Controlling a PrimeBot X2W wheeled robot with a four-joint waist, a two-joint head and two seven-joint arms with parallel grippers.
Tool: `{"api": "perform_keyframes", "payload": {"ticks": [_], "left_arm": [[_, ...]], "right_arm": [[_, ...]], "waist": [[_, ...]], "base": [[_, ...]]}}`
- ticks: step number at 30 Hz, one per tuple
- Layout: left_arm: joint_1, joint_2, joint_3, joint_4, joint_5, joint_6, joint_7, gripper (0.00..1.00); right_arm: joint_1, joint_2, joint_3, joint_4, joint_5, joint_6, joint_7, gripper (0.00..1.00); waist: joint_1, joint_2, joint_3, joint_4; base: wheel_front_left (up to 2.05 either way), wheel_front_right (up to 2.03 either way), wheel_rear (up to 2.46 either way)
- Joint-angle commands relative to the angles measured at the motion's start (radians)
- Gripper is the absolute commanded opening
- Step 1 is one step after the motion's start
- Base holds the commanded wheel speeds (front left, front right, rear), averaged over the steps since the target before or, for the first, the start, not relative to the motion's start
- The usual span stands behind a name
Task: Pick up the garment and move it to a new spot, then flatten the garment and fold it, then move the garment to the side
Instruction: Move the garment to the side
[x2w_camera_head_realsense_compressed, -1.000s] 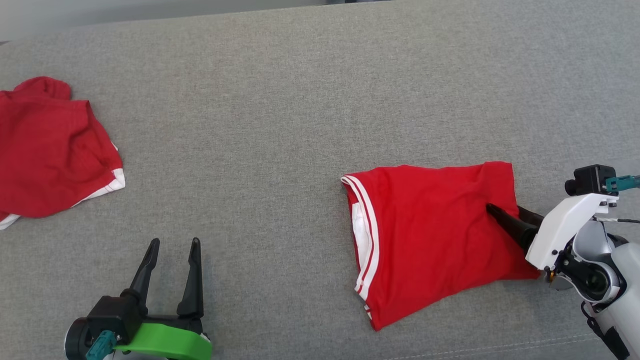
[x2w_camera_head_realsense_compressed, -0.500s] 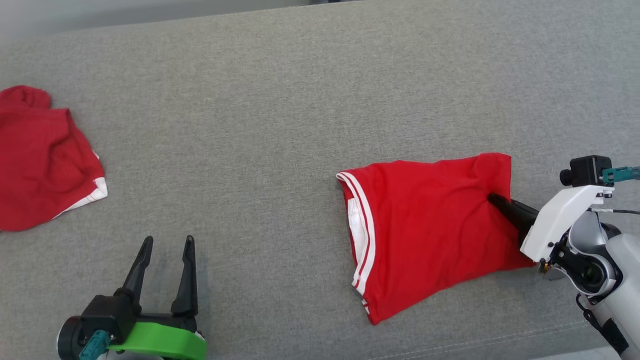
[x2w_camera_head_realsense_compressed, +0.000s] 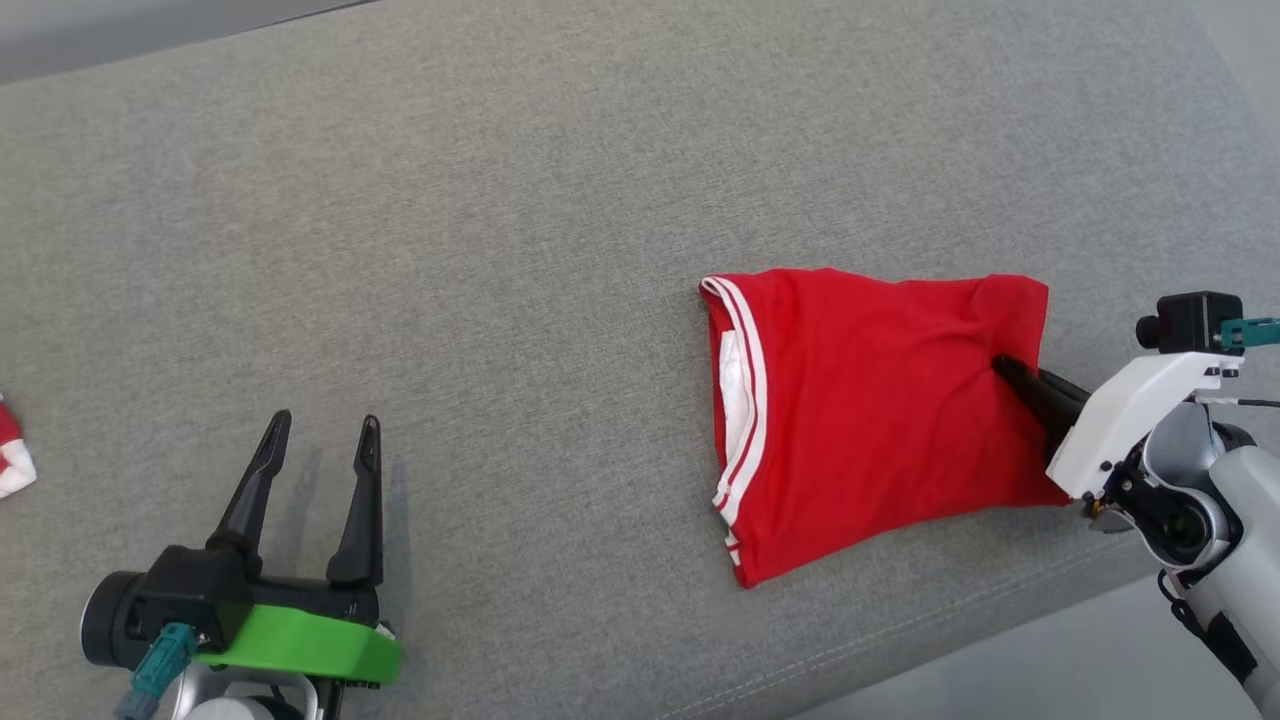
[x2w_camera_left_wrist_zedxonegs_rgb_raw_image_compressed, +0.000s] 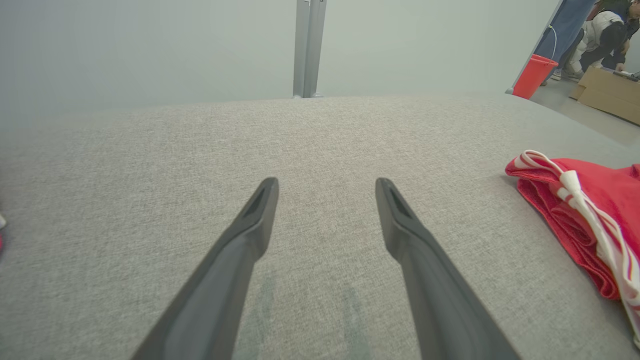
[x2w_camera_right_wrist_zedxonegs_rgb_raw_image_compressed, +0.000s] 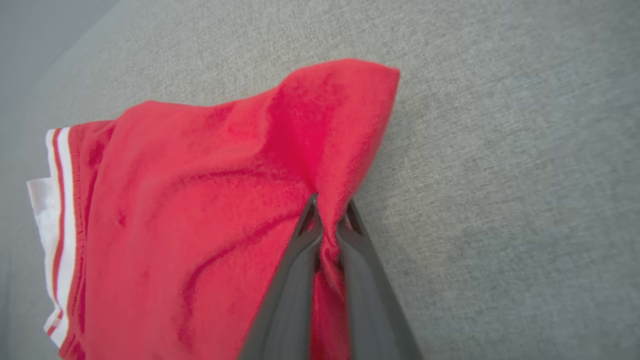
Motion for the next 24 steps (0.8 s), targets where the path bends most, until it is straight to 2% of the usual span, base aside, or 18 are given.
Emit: {"api": "perform_keyframes", "payload": {"ticks": [1, 6, 10, 15, 24], "left_arm": [[-0.018, 0.016, -0.001, -0.015, 0.01, -0.001, 0.008, 1.0], [-0.028, 0.03, -0.005, -0.041, 0.013, 0.0, 0.03, 1.0], [-0.043, 0.038, -0.016, -0.057, 0.018, -0.001, 0.046, 1.0], [-0.054, 0.042, -0.022, -0.068, 0.022, 0.004, 0.055, 1.0], [-0.048, 0.061, -0.006, -0.088, 0.011, 0.013, 0.057, 1.0]], "right_arm": [[-0.03, -0.003, 0.008, 0.013, -0.005, 0.0, -0.022, 0.0], [-0.119, 0.003, 0.038, 0.04, -0.049, 0.0, -0.076, 0.0], [-0.248, -0.008, 0.043, 0.107, -0.127, 0.0, -0.126, 0.0], [-0.359, -0.028, 0.019, 0.198, -0.191, 0.0, -0.135, 0.0], [-0.533, -0.11, -0.051, 0.378, -0.323, 0.0, -0.087, 0.0]], "waist": [[0.0, -0.0001, 0.056, -0.061], [0.0, -0.0001, 0.085, -0.069], [0.0, -0.0001, 0.119, -0.045], [0.0, -0.0001, 0.155, -0.014], [0.0, -0.0001, 0.225, 0.038]], "base": [[0.0, 0.0, 0.0], [0.0, 0.0, 0.0], [0.0, 0.0, 0.0], [0.0, 0.0, 0.0], [0.0, 0.0, 0.0]]}}
